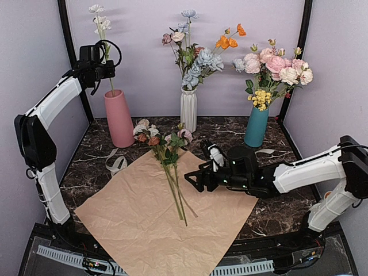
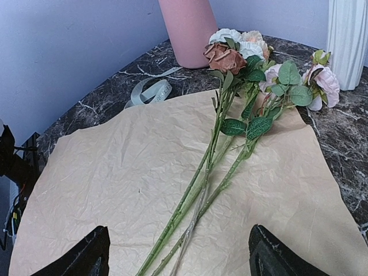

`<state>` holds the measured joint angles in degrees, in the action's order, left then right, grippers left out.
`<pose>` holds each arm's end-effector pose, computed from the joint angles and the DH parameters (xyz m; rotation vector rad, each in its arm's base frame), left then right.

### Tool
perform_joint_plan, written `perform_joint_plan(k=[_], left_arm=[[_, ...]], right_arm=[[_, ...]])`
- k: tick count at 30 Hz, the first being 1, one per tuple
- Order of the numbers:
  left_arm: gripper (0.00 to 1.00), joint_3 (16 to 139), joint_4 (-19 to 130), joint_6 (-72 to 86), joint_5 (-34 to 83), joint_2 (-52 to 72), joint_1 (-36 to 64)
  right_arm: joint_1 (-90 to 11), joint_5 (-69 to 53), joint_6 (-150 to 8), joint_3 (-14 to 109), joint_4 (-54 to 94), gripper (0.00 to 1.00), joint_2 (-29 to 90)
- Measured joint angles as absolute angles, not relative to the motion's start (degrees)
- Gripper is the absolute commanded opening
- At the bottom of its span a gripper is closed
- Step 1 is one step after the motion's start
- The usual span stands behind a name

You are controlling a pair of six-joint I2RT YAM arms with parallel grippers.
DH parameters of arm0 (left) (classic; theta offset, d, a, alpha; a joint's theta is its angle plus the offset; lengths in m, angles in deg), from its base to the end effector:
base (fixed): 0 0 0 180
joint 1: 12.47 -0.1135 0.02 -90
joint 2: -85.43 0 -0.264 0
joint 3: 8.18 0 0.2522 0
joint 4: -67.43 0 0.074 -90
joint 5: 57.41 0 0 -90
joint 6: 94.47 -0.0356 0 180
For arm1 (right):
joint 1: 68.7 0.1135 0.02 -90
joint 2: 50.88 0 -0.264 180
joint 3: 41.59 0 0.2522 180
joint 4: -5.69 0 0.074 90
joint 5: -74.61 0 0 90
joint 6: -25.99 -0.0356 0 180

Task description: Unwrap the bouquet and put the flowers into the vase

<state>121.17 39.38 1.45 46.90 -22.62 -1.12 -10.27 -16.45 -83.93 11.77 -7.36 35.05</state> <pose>0.4376 -0.0789 0.4434 -0.1073 1.6815 -0.0156 0.1666 0.2698 0.2044 -0.6529 1.9090 0.8859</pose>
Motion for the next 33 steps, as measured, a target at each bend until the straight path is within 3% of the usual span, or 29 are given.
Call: perform_joint_plan(k=[2,3,4,5,12,17,21,33], left_arm=[[0.08,121.9,38.6,2.2,46.5,-23.8,-1.4],[0.18,121.9,38.3,2.5,46.3,-24.1,-1.5],[0.35,122.0,38.0,2.8,46.1,-24.4,-1.7],[0.44,122.2,37.6,3.3,45.7,-24.7,-1.7],[0.73,122.6,35.2,5.4,43.1,-25.3,-1.9],[0.85,122.7,31.5,6.3,41.2,-25.1,-1.9],[0.90,122.7,26.9,6.6,40.1,-23.8,-1.9],[0.91,122.6,18.9,6.9,35.0,-14.7,-2.0]], right_arm=[[-10.3,-16.4,-84.2,12.4,-6.8,0.81,35.6],[-10.3,-16.5,-84.3,12.7,-6.5,0.81,36.0],[-10.3,-16.5,-84.3,13.1,-6.4,0.81,36.4],[-10.3,-16.7,-84.5,13.6,-5.8,0.80,36.8],[-10.8,-19.3,-87.5,22.8,0.7,0.66,44.2],[-11.6,-18.8,-88.1,29.7,4.9,0.58,51.1],[-12.1,-16.5,-85.9,35.7,9.2,0.52,57.2],[-12.7,-11.1,-79.5,47.2,16.6,0.27,67.0]])
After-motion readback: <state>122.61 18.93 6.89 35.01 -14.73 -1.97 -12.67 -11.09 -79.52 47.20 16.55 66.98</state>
